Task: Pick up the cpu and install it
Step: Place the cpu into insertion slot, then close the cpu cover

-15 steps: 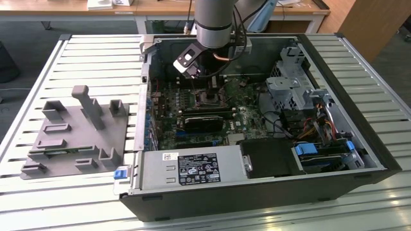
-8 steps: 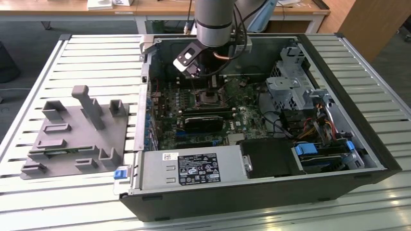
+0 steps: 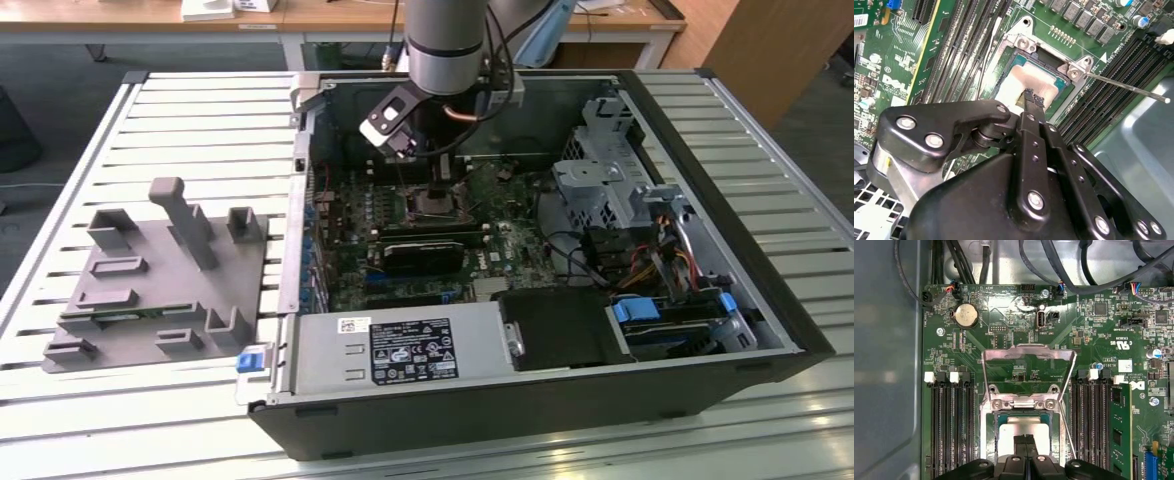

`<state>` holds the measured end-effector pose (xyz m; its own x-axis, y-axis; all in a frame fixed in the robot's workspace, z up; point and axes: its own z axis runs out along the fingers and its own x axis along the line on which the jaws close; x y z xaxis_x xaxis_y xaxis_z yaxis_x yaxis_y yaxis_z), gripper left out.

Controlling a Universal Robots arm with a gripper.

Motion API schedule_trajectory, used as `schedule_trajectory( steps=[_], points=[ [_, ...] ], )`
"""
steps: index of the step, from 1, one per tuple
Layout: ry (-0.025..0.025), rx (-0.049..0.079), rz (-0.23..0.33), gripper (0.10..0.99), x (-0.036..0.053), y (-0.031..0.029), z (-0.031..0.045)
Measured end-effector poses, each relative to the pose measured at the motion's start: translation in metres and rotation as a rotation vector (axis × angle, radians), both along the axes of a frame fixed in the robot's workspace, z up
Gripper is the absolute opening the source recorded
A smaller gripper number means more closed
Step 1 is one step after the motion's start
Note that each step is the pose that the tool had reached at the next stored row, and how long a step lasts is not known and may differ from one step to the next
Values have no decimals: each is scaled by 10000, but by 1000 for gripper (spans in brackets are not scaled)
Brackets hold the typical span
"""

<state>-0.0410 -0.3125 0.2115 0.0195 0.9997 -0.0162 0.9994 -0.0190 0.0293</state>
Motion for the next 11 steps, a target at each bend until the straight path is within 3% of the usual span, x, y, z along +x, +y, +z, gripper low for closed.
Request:
schedule_trajectory(
  steps=[11],
  points=[
    [0, 0, -24, 106, 0, 0, 55]
  ],
)
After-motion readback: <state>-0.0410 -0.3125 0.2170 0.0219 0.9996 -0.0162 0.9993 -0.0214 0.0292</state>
